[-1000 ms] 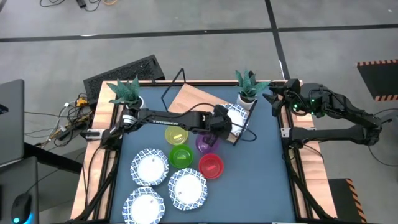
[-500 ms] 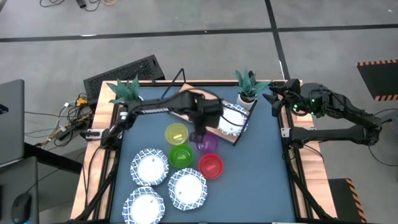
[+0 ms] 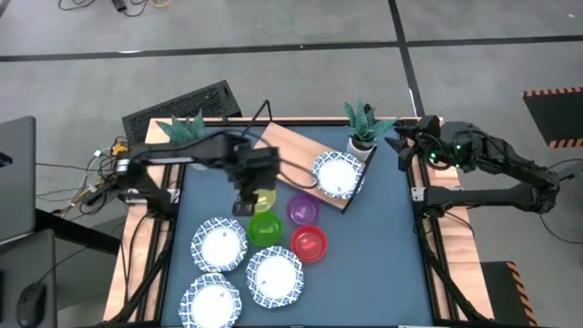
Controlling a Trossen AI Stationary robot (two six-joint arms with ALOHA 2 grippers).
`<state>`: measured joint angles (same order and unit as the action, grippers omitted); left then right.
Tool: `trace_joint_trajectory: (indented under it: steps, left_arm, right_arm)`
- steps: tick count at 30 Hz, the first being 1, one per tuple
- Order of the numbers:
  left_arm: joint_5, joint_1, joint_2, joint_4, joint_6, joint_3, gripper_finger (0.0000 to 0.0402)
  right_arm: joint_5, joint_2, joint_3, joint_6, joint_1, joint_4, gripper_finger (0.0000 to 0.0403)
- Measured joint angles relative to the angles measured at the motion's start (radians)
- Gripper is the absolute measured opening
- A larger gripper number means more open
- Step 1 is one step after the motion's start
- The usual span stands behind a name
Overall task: Place and stack bowls onto a shelf
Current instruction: Stack blue pattern plate on top of the blue pattern plate on the shelf
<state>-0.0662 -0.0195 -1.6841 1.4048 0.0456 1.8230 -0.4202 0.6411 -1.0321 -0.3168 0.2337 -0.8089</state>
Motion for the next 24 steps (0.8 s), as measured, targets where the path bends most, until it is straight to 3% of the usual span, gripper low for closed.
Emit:
trace_joint_trajectory:
  steps: [6, 13, 24]
  left_arm:
    - [0.001, 0.071, 0.226, -0.138, -0.172, -0.29, 0.0165]
    - [0.002, 0.124, 0.402, -0.25, -0.361, -0.554, 0.0165]
    - [0.002, 0.164, 0.47, -0.303, -0.457, -0.74, 0.0165]
  right_arm:
    - [0.0, 0.0, 0.0, -0.008, 0.0, 0.0, 0.0256]
    - [0.0, 0.0, 0.0, -0.017, 0.0, 0.001, 0.0256]
    - [-0.004, 0.0, 0.0, -0.026, 0.0, 0.0, 0.0256]
